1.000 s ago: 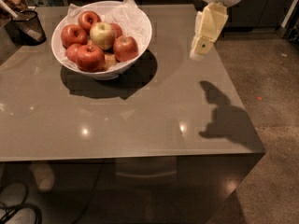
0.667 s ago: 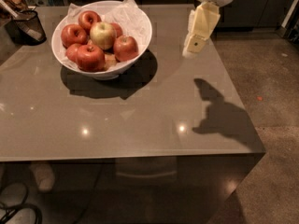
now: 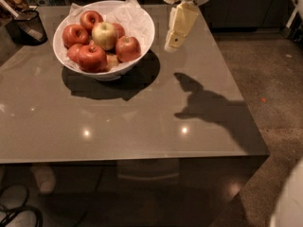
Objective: Pick apple from white bowl
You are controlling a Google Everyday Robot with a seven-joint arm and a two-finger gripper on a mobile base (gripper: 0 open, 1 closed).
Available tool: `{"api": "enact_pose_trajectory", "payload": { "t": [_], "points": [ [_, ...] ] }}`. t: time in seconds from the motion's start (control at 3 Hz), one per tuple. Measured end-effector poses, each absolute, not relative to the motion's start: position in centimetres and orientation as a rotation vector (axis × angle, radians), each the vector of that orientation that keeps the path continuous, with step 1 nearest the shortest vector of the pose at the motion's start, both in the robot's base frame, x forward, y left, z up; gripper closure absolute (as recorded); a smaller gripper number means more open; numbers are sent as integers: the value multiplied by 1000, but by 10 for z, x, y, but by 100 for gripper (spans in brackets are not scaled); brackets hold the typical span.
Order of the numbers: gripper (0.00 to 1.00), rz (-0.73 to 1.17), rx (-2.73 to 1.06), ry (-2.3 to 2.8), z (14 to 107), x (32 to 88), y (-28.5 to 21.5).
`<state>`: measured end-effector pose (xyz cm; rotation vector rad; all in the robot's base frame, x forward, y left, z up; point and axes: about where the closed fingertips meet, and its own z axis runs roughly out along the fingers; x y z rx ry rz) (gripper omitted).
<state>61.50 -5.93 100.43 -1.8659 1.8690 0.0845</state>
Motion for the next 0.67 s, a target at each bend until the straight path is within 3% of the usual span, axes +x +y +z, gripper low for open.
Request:
{"api": "enact_pose_trajectory", "payload": {
  "t": [0.33,0.67],
  "points": [
    [9,115,-1897,1853,998,628,-45],
    [0,105,-1939,1806,1000,631,-35]
  ]
}}
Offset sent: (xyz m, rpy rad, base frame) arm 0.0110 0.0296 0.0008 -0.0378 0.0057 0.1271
